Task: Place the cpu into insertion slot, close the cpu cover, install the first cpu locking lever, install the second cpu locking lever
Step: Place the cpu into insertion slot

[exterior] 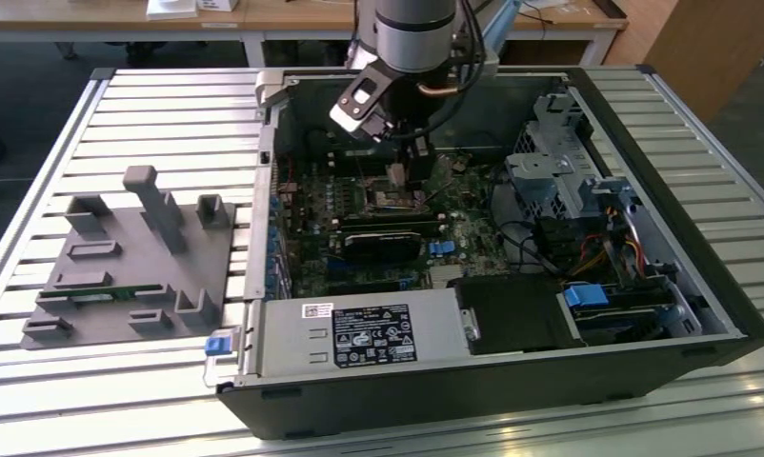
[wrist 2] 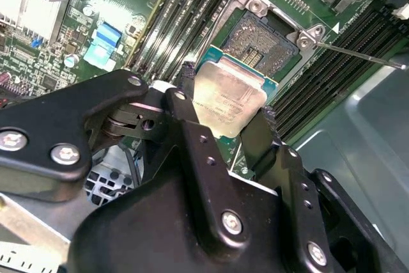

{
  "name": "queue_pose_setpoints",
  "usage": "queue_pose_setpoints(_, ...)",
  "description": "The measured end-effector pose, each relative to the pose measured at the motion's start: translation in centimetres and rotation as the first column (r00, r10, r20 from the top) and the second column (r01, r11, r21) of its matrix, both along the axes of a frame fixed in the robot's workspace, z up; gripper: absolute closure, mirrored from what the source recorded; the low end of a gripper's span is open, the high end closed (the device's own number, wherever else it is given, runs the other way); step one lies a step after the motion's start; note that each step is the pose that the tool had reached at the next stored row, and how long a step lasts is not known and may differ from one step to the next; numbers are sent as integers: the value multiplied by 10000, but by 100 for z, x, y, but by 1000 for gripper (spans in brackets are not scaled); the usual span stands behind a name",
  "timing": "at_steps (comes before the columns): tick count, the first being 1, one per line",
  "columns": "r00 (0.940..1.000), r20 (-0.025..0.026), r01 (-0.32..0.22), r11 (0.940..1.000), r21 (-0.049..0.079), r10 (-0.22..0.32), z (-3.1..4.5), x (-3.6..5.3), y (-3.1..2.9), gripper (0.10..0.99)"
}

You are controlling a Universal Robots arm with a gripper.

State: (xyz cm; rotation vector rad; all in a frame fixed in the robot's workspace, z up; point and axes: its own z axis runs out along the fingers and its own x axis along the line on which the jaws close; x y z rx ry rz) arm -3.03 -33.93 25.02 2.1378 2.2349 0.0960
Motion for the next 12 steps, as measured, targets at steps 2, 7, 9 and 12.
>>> queue_pose_setpoints(2, 10000, -1, 41, 10000, -7, -41, -15, -11, 4, 549)
queue_pose_setpoints(7, 9998, 1, 195, 9998, -7, -195, -52, -40, 17, 549)
queue_pose_setpoints(9, 9998, 0, 195, 9998, -8, -195, -65, -43, 19, 549)
queue_pose_setpoints(12, 9998, 0, 196, 9998, -8, -196, -93, -43, 26, 549)
